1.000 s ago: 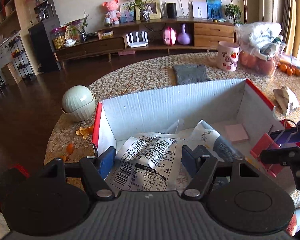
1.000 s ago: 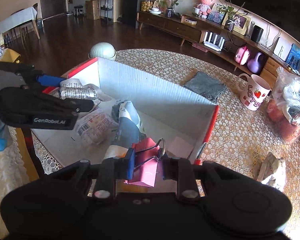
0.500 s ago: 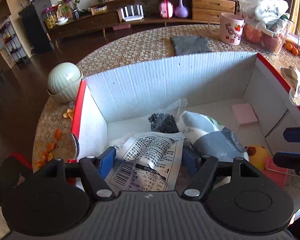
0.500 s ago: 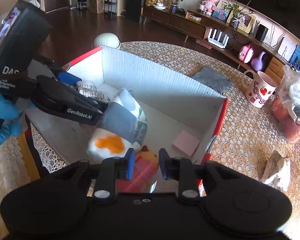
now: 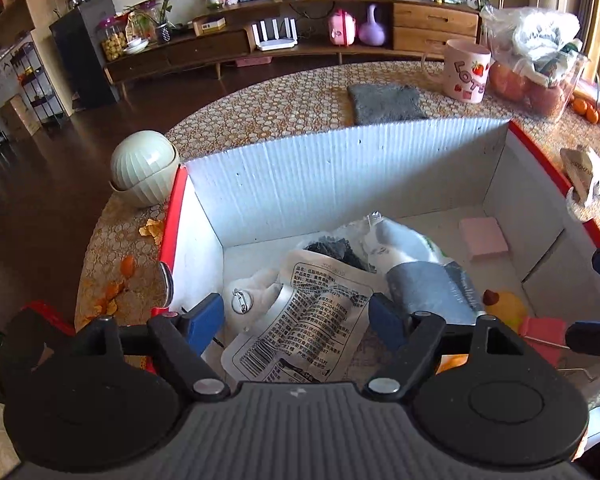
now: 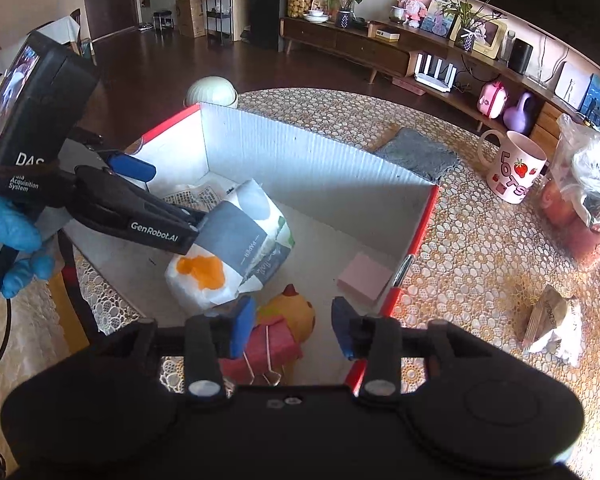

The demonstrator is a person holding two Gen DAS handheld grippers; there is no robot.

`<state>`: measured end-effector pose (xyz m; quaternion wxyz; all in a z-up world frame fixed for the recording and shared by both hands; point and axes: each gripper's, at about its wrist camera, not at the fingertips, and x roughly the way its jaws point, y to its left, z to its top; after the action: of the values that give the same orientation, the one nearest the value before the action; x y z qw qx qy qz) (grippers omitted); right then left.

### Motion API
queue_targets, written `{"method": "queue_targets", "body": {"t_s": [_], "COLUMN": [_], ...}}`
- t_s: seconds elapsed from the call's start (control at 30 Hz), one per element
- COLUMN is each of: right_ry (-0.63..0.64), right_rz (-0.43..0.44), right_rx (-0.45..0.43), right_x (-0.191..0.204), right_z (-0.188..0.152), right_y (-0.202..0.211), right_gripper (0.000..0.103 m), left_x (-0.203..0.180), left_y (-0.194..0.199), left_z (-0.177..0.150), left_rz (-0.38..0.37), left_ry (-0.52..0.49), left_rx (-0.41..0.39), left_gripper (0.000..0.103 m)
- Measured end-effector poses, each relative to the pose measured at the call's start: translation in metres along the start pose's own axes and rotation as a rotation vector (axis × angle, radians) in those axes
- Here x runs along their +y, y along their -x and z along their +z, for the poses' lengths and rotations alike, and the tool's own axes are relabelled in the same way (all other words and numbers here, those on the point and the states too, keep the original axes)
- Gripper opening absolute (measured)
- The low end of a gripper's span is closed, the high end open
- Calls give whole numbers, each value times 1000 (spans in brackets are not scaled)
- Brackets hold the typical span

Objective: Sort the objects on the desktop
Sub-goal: 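Open both tools to release the packet and clip into the box, then withdraw both tools from the box toward the foil bag and cable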

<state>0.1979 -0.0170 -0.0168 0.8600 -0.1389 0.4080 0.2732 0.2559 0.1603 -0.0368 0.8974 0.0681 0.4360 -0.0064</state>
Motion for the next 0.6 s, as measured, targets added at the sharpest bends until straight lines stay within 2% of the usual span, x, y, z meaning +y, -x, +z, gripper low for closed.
{"method": "queue_targets", "body": {"t_s": [0.07, 0.6], "right_ry": [-5, -41], "right_rz": [6, 51], "right_rx": [-16, -80], "right_x": [-2, -12], "right_z": [-2, -19], "right_y": [7, 57], "right_gripper": [53, 53], "left_x": [-1, -37], "left_y": [8, 81], "left_z": [-1, -15], "left_rz": [-7, -81], "left_ry": [5, -22], "left_rx": [-10, -120], "left_gripper": [79, 79]}}
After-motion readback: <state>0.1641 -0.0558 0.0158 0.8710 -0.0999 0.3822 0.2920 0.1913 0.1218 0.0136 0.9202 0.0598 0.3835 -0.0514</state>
